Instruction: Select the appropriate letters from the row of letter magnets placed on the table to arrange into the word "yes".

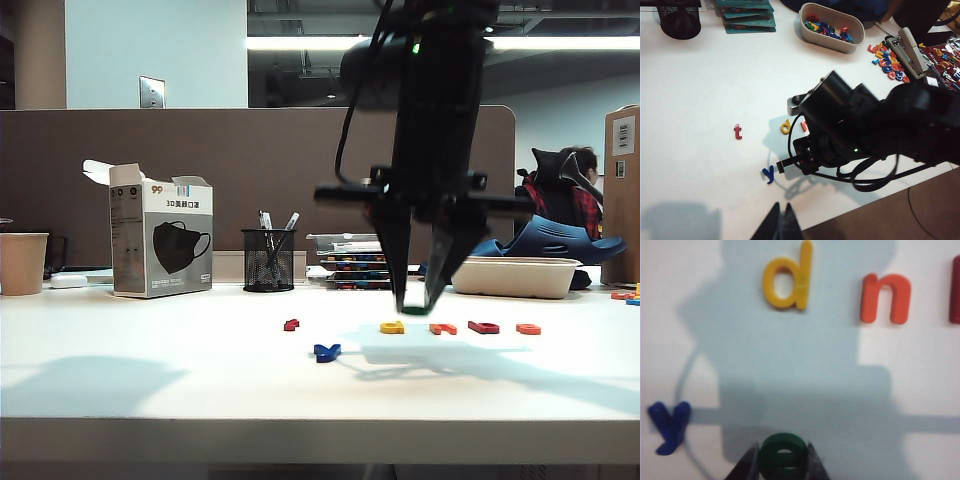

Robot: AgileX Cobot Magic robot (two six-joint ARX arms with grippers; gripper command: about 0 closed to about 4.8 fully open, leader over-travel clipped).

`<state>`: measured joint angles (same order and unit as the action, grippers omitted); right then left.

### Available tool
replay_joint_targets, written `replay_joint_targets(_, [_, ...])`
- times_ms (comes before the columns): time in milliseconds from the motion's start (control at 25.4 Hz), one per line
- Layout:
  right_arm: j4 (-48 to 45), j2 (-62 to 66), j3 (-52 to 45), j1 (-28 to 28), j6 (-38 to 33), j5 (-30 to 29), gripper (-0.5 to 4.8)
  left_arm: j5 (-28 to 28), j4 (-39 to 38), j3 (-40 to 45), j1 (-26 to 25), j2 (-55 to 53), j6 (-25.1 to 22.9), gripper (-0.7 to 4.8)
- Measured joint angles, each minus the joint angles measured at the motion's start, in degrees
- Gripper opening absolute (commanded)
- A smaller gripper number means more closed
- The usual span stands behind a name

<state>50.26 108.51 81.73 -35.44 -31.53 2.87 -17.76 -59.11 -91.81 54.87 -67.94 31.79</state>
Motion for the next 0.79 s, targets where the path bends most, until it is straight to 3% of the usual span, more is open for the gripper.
replay_joint_targets(789, [-2.19,2.19,-0.59,-3.58,-5.70,-0.48,0.85,0.09,-0.68,0.00,0.00,-0.02,0.00,-0.05])
